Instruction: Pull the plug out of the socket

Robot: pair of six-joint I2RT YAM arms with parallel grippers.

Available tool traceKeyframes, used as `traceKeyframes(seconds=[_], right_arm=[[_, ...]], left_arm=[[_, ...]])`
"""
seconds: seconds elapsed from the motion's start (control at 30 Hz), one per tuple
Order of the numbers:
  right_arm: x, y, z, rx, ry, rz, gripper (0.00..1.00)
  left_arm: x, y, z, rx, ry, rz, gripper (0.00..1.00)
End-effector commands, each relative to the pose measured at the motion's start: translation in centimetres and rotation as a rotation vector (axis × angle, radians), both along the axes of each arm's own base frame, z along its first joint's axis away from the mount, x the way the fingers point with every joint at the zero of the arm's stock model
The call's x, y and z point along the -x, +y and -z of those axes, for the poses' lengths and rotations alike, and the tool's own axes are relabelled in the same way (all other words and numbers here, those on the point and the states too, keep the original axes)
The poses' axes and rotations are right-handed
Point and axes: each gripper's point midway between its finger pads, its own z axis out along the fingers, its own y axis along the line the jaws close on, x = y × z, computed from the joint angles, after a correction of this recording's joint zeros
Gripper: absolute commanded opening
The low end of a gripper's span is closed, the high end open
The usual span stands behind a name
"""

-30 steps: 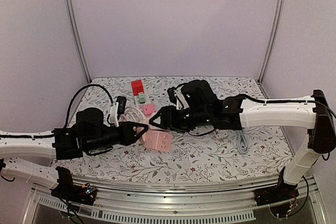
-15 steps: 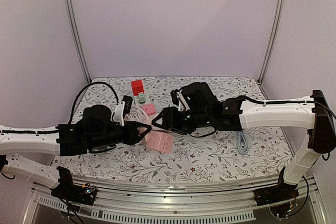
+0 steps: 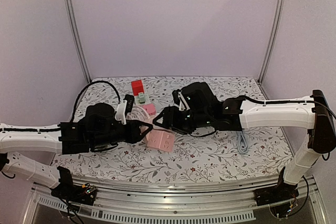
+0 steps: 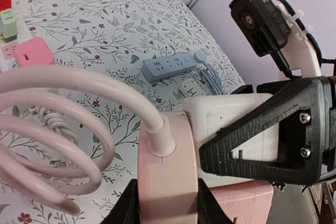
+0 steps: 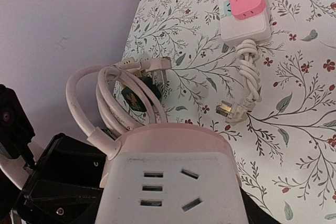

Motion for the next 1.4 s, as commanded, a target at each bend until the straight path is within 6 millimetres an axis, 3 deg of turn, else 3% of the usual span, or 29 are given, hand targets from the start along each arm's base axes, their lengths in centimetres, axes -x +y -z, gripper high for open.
traceKeyframes(seconds=[0.0, 0.23, 0.5, 1.03, 1.37], right_arm=[[-0.5, 0.0, -1.6, -0.014, -0.083, -0.017, 0.28], [0.4, -0.1, -3.3, -0.021, -0.185, -0.112, 0.27], [0.5, -0.3, -3.6, -0.031, -0.184, -0.11, 0.26], [0.2, -0.5, -3.2, -0.058, -0.054, -0.018, 0.26], [0.1, -0.5, -3.4, -0.057, -0.048, -0.009, 0.26]], left_arm=[[-0.3, -0.8, -2.8, 0.152, -0.008, 0.026, 0.0], [-0.3, -0.1, -4.1, 0.282, 0.008, 0.072, 0.0], [-0.5, 0.7, -3.0, 0.247, 0.017, 0.053, 0.0], [-0.4, 1.7, -0.2, -0.049, -0.055, -0.004, 0.0], [-0.6, 2.6, 0.4, -0.105, -0.062, -0.059, 0.0]])
